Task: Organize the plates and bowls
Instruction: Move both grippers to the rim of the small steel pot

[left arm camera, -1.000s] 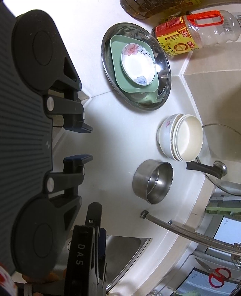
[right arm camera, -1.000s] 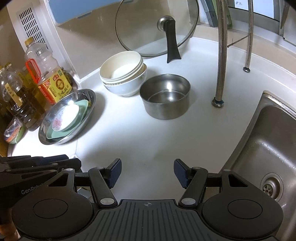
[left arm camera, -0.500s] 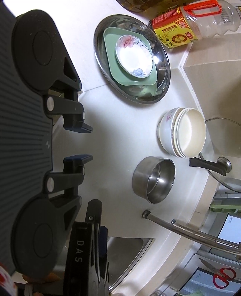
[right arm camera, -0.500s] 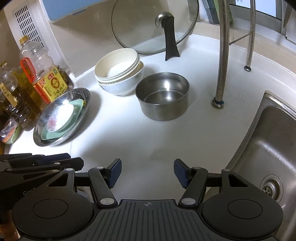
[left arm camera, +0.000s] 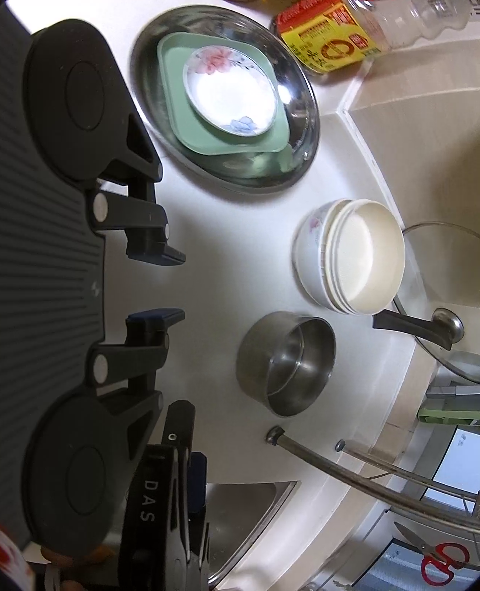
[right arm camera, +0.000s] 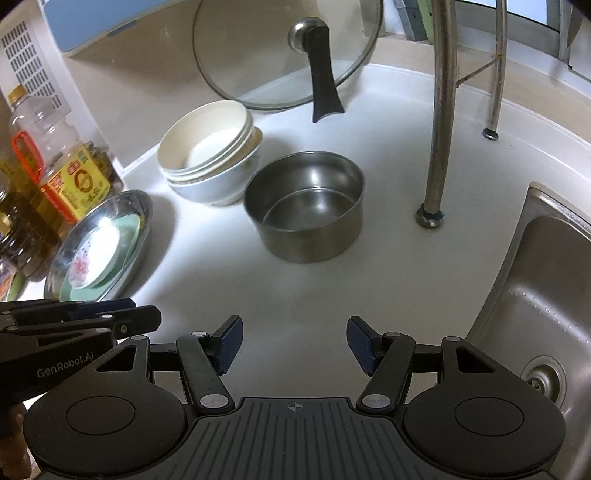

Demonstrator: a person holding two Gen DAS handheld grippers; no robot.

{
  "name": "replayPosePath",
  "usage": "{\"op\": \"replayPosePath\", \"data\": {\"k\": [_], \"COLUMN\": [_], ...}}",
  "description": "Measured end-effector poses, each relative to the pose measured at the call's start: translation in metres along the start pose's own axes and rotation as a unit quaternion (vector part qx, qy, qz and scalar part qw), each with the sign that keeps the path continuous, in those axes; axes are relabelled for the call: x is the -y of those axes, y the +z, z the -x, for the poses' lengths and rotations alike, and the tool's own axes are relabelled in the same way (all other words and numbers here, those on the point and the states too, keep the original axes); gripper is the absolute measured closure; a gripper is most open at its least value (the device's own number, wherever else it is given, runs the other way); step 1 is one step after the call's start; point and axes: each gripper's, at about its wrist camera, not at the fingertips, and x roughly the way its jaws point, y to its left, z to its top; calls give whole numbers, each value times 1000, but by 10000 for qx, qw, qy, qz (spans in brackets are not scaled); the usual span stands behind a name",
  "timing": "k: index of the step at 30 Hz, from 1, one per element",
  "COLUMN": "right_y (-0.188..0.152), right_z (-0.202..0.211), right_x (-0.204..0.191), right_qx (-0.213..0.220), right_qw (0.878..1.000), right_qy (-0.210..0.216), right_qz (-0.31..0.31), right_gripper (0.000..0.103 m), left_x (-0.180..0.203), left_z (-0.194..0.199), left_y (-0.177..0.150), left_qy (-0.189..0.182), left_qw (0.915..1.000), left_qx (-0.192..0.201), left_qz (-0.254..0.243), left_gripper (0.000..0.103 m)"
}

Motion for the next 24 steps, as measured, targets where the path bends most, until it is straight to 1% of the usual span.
{"op": "replayPosePath", "data": {"k": [6,13,19,21,23,24], "right_y": [11,32,48,52,56,58], "right_z": [-3,-5,-14,-20,-27,-31], "right_x": [7,27,38,40,42,42], "right_qx": [185,658,923,968,968,952], "right_qw": [9997,9960,9930,9926,9926,9928], "right_qy": [-79,-224,-358,-365,-397,-417], "right_qz": [-161,-559,-646,-630,-608,-602], "right_gripper": [40,40,41,43,52,52], "left_x": [0,6,12,16,19,19], "left_z": [-14,-30,-46,-53,-60,-65], "left_y": [18,43,64,70,76,78], "left_qy": [-190,-462,-674,-701,-724,-719], "left_qw": [9997,9983,9964,9961,9961,9964], "left_qx": [57,239,397,429,422,396], "left_qz": [-127,-274,-318,-315,-277,-233], "left_gripper": [81,81,81,81,81,81]}}
